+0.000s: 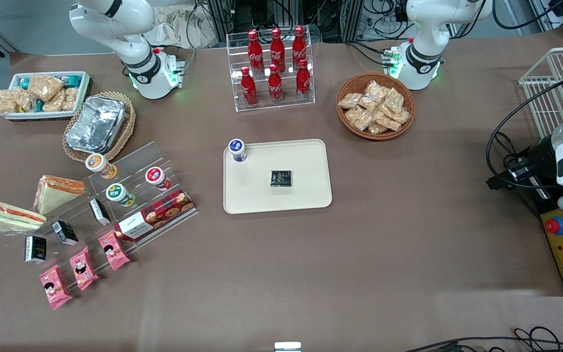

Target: Place sandwich on tray

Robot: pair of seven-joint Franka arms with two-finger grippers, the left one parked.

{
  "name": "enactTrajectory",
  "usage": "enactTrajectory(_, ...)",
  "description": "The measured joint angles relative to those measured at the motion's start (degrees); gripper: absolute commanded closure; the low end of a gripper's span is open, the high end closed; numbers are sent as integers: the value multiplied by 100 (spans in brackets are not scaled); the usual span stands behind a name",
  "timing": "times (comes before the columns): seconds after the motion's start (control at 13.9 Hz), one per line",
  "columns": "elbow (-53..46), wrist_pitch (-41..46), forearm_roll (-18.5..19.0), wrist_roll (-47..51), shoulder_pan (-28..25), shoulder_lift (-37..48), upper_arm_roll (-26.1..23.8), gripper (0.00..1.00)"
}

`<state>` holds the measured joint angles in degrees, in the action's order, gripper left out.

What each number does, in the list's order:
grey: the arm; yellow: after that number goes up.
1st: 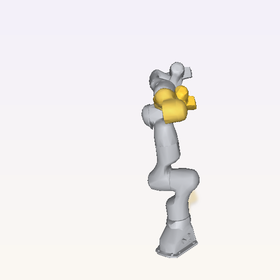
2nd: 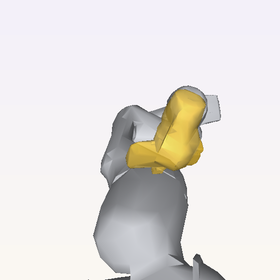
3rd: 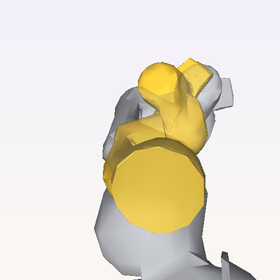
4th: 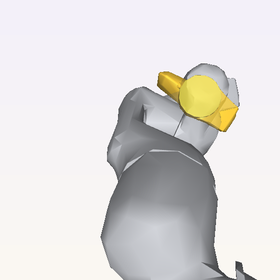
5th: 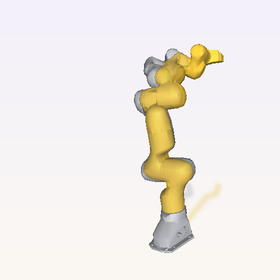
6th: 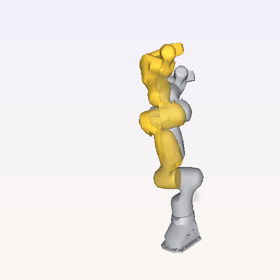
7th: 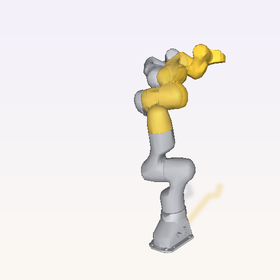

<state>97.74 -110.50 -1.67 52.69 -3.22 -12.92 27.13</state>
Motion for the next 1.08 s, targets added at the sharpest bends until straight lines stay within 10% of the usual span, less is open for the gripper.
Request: enactTrajectory(1.08, -3, -1112, -679, 825, 376, -1008, 138, 2)
